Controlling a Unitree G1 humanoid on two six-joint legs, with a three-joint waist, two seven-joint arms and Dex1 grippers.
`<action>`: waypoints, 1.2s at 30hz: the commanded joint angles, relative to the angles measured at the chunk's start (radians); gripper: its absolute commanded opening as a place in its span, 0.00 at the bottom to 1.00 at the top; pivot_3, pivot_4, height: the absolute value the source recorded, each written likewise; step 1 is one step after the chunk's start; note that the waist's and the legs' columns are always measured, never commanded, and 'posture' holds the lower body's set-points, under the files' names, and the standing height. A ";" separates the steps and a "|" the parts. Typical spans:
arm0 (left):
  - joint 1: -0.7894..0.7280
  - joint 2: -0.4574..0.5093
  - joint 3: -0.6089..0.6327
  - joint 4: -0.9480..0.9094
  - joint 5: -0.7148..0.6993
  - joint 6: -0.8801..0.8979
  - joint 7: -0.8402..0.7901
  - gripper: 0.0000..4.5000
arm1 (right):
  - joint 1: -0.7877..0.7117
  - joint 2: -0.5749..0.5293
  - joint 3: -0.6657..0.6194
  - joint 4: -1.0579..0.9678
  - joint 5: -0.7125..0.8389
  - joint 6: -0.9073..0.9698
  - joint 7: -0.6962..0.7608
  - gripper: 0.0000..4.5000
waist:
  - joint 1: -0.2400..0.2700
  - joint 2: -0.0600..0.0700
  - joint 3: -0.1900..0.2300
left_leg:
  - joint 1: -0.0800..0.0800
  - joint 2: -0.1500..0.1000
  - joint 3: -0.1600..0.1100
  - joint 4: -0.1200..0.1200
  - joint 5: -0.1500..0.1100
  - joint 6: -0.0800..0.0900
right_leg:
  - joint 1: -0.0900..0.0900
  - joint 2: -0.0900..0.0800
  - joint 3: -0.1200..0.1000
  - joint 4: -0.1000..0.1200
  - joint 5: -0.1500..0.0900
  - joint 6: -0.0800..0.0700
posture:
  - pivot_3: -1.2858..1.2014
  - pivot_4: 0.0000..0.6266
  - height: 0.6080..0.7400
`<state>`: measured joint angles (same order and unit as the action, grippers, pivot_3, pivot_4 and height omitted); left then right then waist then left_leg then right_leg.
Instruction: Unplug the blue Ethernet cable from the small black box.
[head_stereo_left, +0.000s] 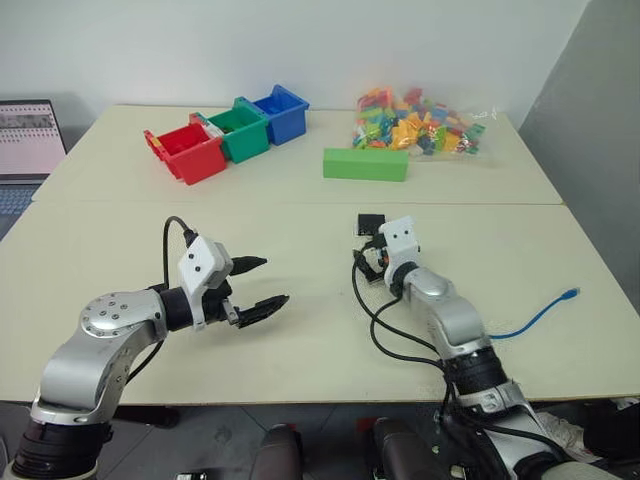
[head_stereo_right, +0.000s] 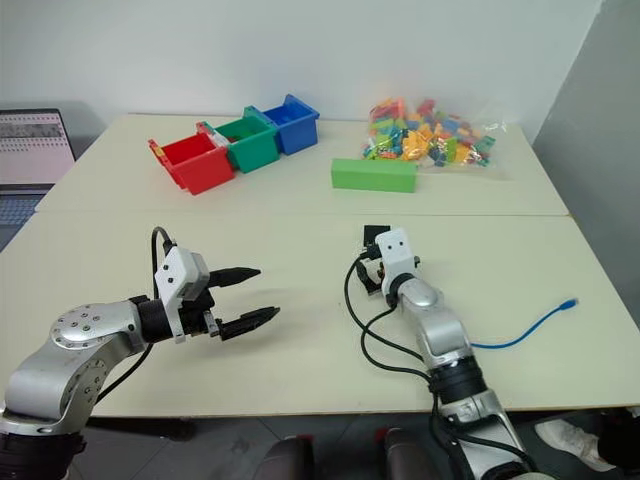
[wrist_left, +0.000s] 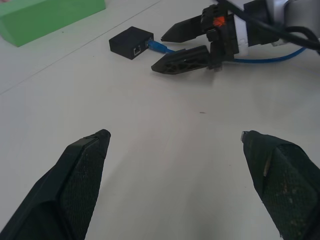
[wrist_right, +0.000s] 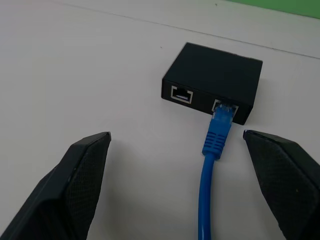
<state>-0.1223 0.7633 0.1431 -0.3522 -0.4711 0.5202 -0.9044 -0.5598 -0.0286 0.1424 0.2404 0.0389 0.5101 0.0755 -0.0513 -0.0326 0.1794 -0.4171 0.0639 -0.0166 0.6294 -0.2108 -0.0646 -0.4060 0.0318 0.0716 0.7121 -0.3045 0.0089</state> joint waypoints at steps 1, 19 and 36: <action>-0.003 0.000 0.014 -0.030 -0.009 -0.018 0.004 1.00 | -0.019 0.018 -0.030 0.017 -0.029 -0.009 -0.067 0.96 | -0.001 0.000 0.000 | 0.000 0.000 0.000 0.000 0.000 0.000 | 0.000 0.000 0.000 0.000 0.000 0.000 | 0.52 0.24 1.00; 0.005 -0.030 0.022 0.022 -0.010 -0.033 0.039 1.00 | -0.007 0.005 -0.064 0.036 -0.038 -0.022 -0.061 0.05 | 0.003 0.000 0.000 | 0.001 0.000 -0.002 0.000 0.000 0.000 | 0.000 0.000 0.000 0.001 0.000 0.000 | 0.52 0.24 1.00; -0.154 0.023 0.098 0.135 -0.453 0.425 -0.132 1.00 | -0.045 -0.479 0.216 -0.302 0.031 -0.752 0.853 0.02 | -0.008 0.000 0.001 | 0.001 0.001 -0.002 0.000 0.000 0.000 | 0.001 0.002 -0.002 0.001 -0.003 0.005 | 0.52 0.24 1.00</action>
<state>-0.2516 0.7582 0.2137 -0.1917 -0.8546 0.8945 -0.9961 -0.5663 -0.4926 0.3658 -0.0017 0.0290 -0.1836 0.8527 -0.0591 -0.0324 0.1809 -0.4163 0.0647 -0.0192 0.6298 -0.2108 -0.0645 -0.4053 0.0334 0.0692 0.7130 -0.3071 0.0135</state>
